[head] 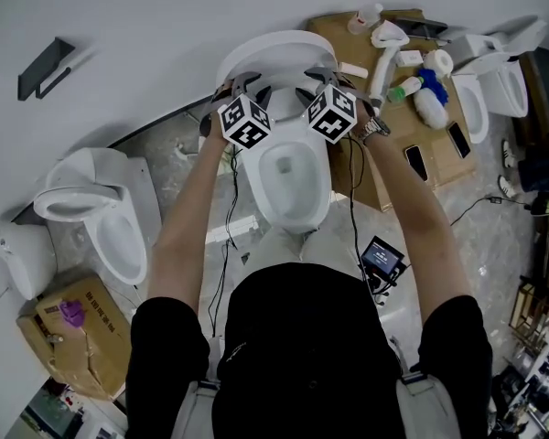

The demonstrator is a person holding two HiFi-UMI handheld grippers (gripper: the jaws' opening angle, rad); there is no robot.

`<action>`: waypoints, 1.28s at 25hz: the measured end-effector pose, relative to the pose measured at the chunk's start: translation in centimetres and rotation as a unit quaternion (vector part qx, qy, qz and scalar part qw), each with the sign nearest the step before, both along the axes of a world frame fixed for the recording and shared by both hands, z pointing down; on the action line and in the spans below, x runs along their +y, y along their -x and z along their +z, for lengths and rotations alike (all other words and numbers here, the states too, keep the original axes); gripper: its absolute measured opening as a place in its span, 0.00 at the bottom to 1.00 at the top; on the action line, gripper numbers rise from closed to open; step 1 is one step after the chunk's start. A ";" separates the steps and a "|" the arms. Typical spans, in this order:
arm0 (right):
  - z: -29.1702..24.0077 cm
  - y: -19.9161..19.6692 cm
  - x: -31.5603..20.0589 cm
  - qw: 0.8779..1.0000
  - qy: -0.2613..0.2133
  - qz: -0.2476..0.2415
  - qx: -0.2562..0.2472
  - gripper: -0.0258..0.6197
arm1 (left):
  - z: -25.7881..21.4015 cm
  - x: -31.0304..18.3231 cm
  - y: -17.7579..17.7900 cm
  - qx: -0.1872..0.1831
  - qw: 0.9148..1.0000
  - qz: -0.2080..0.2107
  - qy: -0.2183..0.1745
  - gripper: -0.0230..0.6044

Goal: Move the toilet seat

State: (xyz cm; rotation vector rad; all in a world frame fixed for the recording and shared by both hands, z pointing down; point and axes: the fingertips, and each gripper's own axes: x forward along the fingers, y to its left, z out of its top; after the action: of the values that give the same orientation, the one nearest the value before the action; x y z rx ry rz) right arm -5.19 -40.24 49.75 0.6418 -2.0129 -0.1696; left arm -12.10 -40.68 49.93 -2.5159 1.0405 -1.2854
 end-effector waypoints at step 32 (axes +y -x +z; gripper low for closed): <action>-21.9 -16.6 27.0 0.882 -0.035 0.124 -0.452 0.06 | -19.4 30.4 -8.8 0.312 0.929 -0.169 -0.105 0.05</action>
State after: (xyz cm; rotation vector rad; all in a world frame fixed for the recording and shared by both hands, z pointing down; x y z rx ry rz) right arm 11.46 -13.23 27.83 1.1662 -2.7823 0.2719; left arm -3.26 -10.23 30.52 -2.7007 1.6892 -0.3526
